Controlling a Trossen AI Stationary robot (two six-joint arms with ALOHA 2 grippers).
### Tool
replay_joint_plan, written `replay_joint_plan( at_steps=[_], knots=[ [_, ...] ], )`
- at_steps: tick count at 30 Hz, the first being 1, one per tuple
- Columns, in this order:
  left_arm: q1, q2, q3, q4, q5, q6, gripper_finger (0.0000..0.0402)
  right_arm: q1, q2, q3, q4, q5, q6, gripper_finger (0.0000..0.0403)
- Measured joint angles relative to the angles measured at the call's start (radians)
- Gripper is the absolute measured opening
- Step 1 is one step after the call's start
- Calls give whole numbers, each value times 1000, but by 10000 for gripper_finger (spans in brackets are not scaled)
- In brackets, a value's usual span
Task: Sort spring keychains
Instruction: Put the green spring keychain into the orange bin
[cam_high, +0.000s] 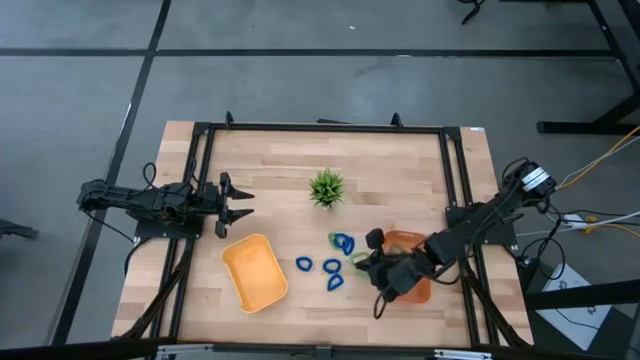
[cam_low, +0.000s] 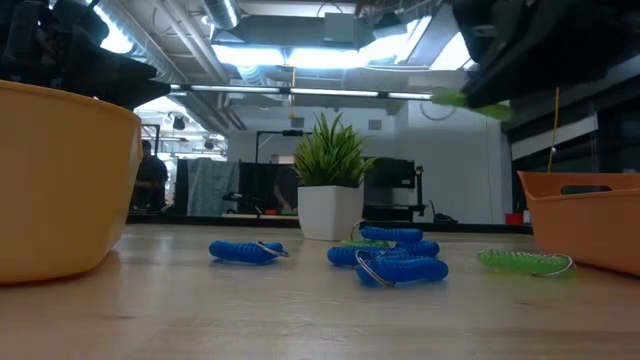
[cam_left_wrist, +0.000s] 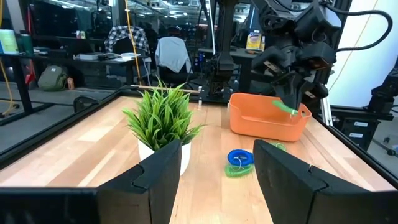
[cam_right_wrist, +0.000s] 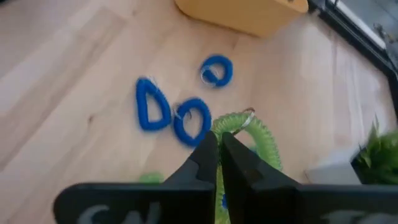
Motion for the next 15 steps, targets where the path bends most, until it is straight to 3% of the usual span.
replay_joint_plan(
  at_steps=[15],
  knots=[
    [0, 0, 0, 0, 0, 0, 196, 34, -93, 1, -315, 115, 397, 9]
  ],
)
